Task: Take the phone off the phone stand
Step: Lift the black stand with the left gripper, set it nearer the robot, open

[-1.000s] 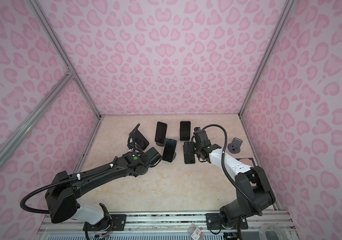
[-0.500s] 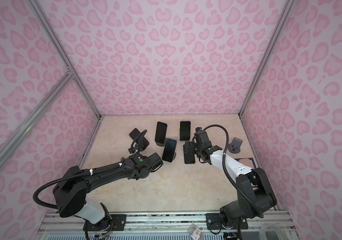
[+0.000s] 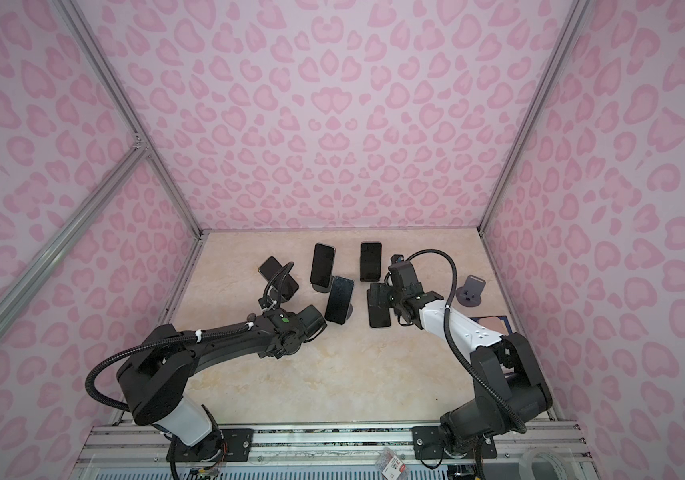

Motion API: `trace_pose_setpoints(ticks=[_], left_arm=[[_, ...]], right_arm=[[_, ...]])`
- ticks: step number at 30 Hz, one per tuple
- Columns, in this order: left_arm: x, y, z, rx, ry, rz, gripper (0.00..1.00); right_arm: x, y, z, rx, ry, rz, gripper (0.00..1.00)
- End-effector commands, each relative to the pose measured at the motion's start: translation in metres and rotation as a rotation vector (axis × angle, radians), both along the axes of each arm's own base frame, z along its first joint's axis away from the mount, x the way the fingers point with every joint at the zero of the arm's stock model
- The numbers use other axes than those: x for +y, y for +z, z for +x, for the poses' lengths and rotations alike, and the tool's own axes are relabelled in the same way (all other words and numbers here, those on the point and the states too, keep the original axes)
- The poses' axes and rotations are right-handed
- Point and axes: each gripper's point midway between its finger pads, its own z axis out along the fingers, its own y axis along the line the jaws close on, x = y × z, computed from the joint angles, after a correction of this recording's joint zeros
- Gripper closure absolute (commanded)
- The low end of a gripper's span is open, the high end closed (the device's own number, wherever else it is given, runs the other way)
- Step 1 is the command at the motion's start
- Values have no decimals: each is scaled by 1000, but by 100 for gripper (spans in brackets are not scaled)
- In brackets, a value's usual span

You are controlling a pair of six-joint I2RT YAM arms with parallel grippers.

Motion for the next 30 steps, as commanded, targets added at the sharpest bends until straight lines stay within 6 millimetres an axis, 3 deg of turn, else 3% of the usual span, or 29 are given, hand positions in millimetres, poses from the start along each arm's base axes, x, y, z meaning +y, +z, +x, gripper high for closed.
trace_pose_setpoints(ticks=[1,6,11,15,20,26,30], left_arm=[[3,-2,8,-45,10,-7,2],[8,0,7,-65,16,-8,24],[13,4,5,-90,13,-15,35],[16,10,4,-104,8,-11,36],[26,32,8,-161,-7,0,37],[64,61,27,-235,55,-49,37],[87,79,51,-317,99,-96,37]], right_arm=[[1,-3,1,-3,6,5,1],[2,-3,1,-3,7,5,2],[2,-2,1,-4,7,9,3],[2,-1,0,-6,9,13,3],[2,3,0,-17,9,17,4],[4,4,0,-18,18,25,4],[4,5,-1,-23,19,30,4]])
